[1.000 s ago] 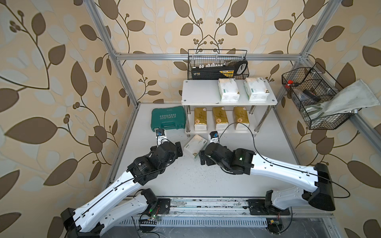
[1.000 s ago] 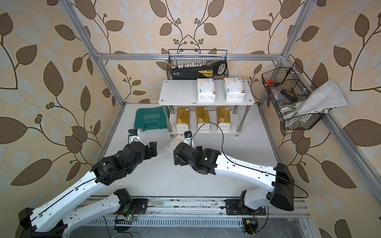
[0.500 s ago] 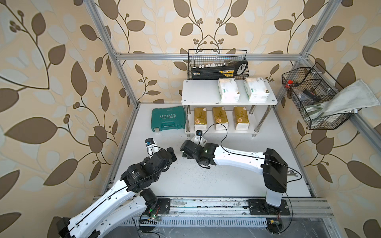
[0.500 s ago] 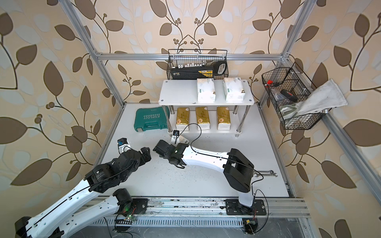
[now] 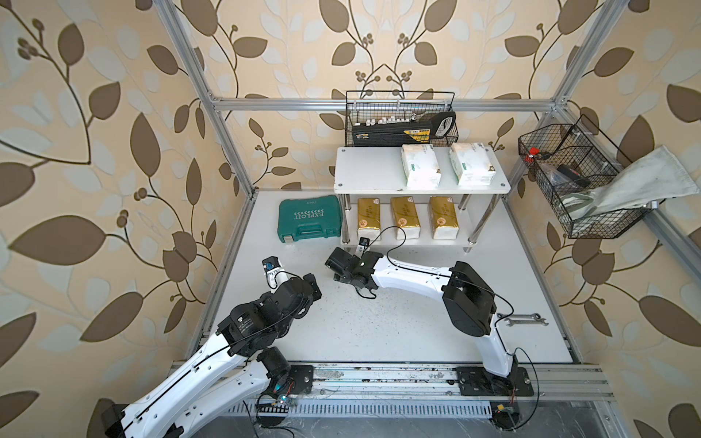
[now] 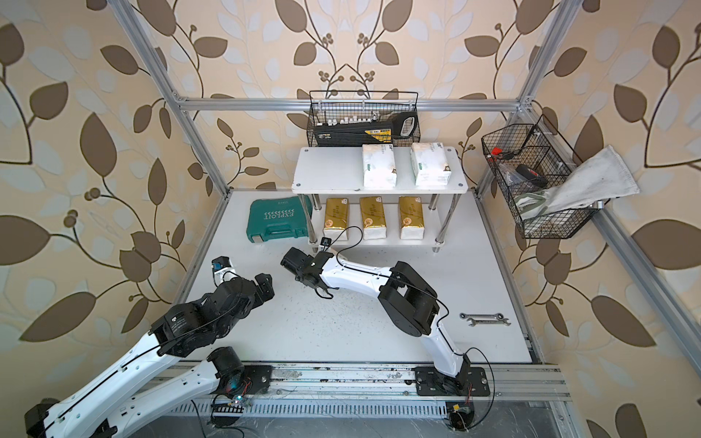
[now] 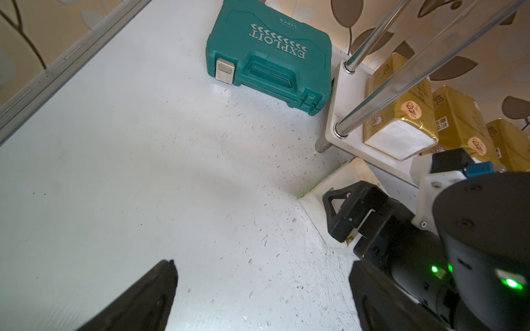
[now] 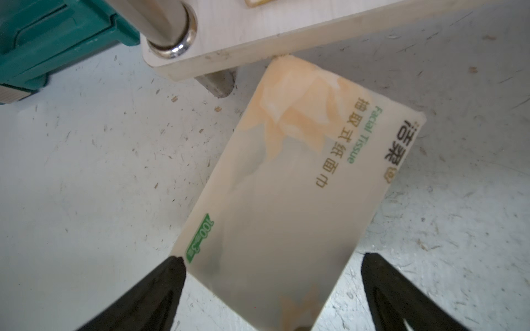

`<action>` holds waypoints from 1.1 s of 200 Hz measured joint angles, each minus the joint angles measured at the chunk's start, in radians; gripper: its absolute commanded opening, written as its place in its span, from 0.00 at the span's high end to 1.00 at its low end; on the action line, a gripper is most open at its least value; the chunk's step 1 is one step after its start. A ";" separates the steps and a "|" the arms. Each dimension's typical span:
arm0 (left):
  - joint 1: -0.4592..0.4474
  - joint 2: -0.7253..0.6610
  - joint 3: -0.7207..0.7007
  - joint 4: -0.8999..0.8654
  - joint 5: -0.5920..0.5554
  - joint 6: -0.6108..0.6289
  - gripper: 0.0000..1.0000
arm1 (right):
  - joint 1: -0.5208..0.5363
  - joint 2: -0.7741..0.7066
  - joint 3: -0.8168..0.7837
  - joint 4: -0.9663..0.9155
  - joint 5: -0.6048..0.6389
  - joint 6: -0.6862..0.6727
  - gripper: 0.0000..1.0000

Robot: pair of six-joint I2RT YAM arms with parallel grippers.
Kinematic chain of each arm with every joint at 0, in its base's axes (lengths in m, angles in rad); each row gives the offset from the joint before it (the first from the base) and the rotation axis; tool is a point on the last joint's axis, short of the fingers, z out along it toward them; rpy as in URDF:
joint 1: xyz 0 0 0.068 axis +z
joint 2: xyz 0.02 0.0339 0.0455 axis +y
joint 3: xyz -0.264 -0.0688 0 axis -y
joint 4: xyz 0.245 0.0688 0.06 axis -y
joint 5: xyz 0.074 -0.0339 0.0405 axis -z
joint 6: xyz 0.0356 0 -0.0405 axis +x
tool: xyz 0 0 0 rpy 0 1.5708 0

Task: Place the tissue boxes on the shelf by color
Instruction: Adjust the box of tissues at the center of the board.

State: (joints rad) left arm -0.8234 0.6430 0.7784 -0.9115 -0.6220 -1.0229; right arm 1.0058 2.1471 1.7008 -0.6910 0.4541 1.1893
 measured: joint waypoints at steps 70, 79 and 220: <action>0.000 0.003 0.016 -0.004 0.003 0.004 0.01 | -0.027 0.076 0.084 -0.011 -0.048 -0.001 0.01; 0.000 0.003 0.016 -0.003 0.004 0.004 0.01 | -0.027 0.076 0.084 -0.012 -0.051 -0.001 0.01; 0.000 0.105 0.034 0.122 0.073 0.053 0.01 | -0.045 -0.400 -0.489 0.146 -0.080 -0.140 0.01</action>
State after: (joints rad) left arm -0.8234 0.7475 0.8120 -0.7898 -0.5488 -0.9703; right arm 0.9611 1.7470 1.2118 -0.5453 0.3740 1.0496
